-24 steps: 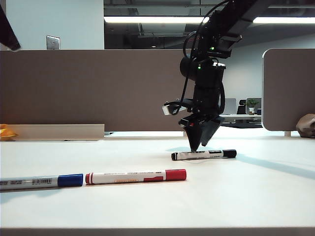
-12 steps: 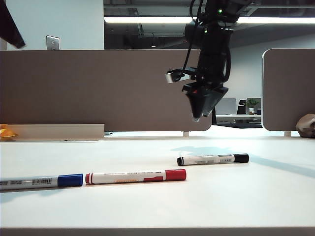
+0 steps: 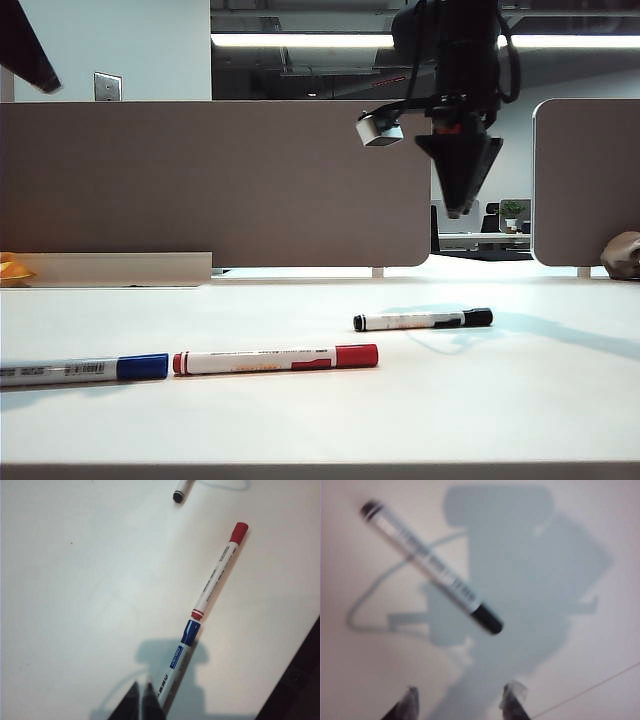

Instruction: Pick up the markers one by one and line them up horizontally in a straight line on the table.

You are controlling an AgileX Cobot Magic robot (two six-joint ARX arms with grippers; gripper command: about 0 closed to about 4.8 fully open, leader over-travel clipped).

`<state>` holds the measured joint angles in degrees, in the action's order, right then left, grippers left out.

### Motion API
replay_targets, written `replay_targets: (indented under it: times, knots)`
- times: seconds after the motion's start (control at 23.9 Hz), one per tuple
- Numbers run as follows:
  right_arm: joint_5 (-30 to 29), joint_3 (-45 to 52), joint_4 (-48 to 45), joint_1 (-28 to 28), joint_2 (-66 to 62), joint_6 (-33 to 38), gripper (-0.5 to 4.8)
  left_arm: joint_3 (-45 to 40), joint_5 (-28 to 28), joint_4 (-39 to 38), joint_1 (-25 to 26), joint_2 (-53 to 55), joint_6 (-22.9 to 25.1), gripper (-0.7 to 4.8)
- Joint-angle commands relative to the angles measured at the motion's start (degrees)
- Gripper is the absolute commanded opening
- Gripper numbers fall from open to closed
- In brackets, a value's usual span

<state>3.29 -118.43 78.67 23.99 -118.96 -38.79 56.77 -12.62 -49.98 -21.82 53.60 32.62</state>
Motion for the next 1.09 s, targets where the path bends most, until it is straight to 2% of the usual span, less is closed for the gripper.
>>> replay_targets:
  times: [0.04,0.29,0.42,0.79,1.09]
  knots:
    - [2.03,0.46,0.76,1.92,0.39,-7.08,2.22,0.04,-0.39,0.46,0.0,-0.22,-0.04,0.16]
    - [2.23,0.57,-0.31,3.61,-2.82,-13.66,2.22,0.04,-0.72,0.15,0.0,-0.22,-0.09,0.16]
    - [4.2,0.57,-0.66,3.61,-5.62,-15.78,2.21,0.04,-0.72,-1.22,0.0,-0.22,-0.09,0.16]
    - [4.07,0.59,-4.13,3.61,-8.61,-16.0,2.2,0.04,-0.72,-1.11,0.0,-0.22,-0.07,0.16]
    - [1.18,0.68,-1.62,3.61,-9.33,-15.96,2.2,0.04,-0.72,-0.46,0.0,-0.22,-0.07,0.16]
